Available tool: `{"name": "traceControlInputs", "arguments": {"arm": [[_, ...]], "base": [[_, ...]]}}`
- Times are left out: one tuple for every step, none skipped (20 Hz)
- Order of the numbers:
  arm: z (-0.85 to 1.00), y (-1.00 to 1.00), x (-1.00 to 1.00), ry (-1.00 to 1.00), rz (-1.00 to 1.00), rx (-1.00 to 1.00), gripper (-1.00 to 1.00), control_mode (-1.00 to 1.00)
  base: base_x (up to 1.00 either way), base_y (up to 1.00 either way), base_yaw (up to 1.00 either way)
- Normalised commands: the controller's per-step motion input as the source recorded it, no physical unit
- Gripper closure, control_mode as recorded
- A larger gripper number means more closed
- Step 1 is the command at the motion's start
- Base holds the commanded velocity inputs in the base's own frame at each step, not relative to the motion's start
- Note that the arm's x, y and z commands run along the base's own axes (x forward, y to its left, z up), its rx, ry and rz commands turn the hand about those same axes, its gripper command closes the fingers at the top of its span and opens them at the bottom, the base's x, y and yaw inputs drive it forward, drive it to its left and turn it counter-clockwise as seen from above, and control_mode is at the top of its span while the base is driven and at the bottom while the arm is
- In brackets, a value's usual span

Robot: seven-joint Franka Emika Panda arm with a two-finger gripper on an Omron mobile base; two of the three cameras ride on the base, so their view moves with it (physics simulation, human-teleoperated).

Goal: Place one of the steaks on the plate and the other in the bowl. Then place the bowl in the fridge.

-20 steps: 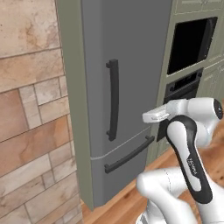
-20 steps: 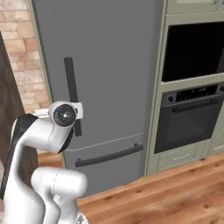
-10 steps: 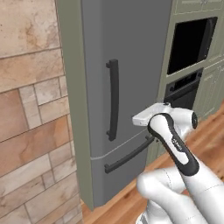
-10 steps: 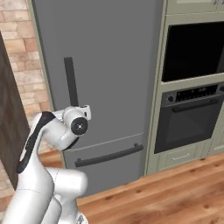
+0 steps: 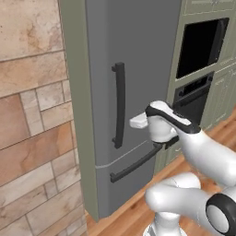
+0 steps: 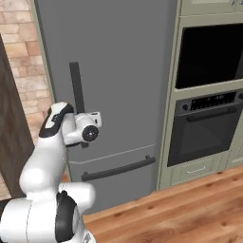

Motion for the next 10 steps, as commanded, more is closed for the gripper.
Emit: {"name": "traceControlInputs", "arguments": {"arm": [[-0.14, 0.17, 0.41, -0.2, 0.0, -0.02, -1.0, -1.0], [-0.14, 0.15, 0.42, -0.2, 0.0, -0.02, -1.0, -1.0], [-0.12, 0.13, 0.42, -0.2, 0.0, -0.01, -1.0, -1.0], [-0.11, 0.1, 0.39, -0.2, 0.0, -0.01, -1.0, -1.0], [-0.13, 0.07, 0.42, -0.15, 0.0, 0.0, -1.0, -1.0], [-0.11, 0.1, 0.4, -0.15, 0.0, 0.0, -1.0, -1.0], [-0.1, 0.1, 0.39, -0.08, 0.0, 0.0, -1.0, -1.0], [-0.05, 0.08, 0.41, -0.01, 0.0, 0.0, -1.0, -1.0], [-0.01, 0.01, 0.43, 0.0, 0.0, 0.0, -1.0, -1.0], [0.0, 0.0, 0.33, 0.0, 0.0, 0.0, -1.0, -1.0]], "base": [[0.0, 0.0, 0.0], [0.0, 0.0, 0.0], [0.0, 0.0, 0.0], [0.0, 0.0, 0.0], [0.0, 0.0, 0.0], [0.0, 0.0, 0.0], [0.0, 0.0, 0.0], [0.0, 0.0, 0.0], [0.0, 0.0, 0.0], [0.0, 0.0, 0.0]]}}
